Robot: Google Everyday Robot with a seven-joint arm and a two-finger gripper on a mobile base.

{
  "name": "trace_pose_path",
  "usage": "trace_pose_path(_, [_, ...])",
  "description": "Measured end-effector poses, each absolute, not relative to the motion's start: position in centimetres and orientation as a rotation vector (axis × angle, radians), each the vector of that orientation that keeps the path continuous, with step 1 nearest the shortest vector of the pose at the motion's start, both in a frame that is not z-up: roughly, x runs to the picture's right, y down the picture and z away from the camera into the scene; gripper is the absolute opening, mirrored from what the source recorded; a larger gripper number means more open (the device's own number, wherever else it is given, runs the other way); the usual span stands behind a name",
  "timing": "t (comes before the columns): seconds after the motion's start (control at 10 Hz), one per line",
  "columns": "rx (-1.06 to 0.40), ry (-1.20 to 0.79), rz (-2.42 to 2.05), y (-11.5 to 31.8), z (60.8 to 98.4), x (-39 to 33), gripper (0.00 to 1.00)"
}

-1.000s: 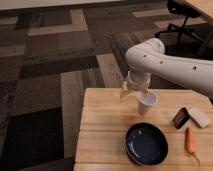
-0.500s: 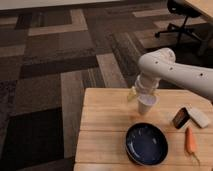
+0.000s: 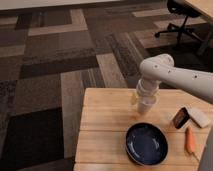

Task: Pick up the ceramic cup

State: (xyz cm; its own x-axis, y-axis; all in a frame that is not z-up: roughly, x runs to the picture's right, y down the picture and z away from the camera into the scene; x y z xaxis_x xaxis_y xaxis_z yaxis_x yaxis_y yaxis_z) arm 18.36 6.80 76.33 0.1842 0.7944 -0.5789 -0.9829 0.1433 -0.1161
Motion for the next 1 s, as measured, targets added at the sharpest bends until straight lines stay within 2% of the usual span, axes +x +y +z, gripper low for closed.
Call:
trace_pose_path(0.1, [-0.515, 0.453, 1.339, 6.4, 75.8, 18.4, 0.02])
trace_pose_path(0.2, [-0.501, 0.491, 1.34, 5.9, 75.2, 18.1, 0.0])
trace_pose_path(0.6, [-0.404, 0.52, 1.385, 0.7, 71.1, 16.2, 0.0])
trace_pose_path(1.0, [-0.425, 0.494, 1.425, 0.0, 69.5, 14.7, 0.0])
